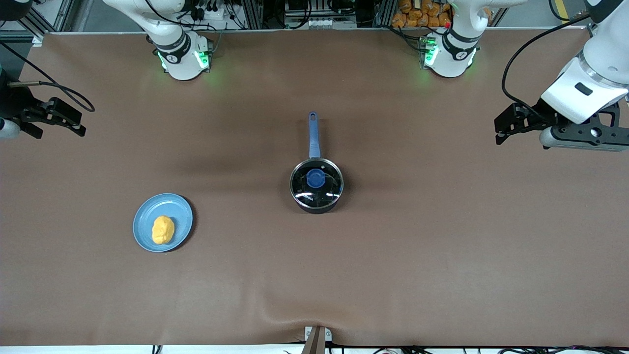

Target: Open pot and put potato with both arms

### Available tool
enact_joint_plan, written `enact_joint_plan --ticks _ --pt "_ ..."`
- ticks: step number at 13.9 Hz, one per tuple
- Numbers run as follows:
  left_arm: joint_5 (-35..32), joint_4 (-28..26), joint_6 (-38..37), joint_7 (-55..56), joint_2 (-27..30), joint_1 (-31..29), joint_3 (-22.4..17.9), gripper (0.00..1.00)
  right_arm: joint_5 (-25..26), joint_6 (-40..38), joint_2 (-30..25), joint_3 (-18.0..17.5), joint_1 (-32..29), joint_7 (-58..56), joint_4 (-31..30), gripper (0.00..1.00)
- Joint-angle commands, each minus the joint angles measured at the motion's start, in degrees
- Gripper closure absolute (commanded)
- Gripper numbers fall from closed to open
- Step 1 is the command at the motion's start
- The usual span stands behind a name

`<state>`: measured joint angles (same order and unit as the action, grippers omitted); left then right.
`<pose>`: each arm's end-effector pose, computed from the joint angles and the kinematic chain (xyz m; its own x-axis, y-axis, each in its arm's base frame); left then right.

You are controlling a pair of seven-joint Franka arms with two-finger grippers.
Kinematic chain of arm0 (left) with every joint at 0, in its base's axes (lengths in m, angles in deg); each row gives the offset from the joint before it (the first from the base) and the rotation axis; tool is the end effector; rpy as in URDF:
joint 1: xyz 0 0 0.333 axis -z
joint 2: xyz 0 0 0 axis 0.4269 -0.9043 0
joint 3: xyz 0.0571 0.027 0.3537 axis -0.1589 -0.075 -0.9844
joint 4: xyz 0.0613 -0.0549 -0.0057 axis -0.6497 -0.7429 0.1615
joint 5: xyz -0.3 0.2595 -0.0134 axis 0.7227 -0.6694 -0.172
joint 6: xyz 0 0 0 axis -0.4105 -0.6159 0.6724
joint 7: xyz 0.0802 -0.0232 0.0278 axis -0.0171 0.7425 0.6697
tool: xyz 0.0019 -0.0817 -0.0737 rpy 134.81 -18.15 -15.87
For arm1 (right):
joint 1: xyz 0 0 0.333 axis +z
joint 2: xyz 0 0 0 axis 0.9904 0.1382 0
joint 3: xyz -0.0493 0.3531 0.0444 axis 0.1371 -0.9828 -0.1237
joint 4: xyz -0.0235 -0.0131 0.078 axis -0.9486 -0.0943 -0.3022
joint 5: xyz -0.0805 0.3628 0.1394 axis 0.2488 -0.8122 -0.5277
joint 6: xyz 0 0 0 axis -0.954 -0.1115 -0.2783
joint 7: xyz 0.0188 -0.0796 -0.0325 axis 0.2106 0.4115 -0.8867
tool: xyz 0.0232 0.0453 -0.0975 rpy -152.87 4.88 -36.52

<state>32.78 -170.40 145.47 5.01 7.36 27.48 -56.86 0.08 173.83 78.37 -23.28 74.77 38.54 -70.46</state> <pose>0.5716 -0.1182 0.6744 0.9892 -0.1174 0.0872 -0.1180 -0.9930 0.0019 0.5376 -0.0110 0.6596 0.9984 0.0346 0.0438 0.0354 -0.9992 -0.0179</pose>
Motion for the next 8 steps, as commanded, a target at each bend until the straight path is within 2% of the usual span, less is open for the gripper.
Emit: enact_joint_plan --ticks 1,4,8 --pt "-1.28 -0.96 0.71 -0.50 1.35 -0.54 0.64 0.00 -1.09 -0.16 -0.57 0.01 -0.27 0.42 -0.50 0.00" --pt "-1.19 -1.13 0.71 -0.59 1.09 -0.36 0.64 0.00 -1.01 0.37 0.66 0.01 -0.36 0.42 -0.50 0.00" --pt "-1.28 -1.04 0.71 -0.50 1.01 -0.19 0.55 0.00 -0.92 4.48 6.53 0.01 -0.01 0.34 -0.41 0.00"
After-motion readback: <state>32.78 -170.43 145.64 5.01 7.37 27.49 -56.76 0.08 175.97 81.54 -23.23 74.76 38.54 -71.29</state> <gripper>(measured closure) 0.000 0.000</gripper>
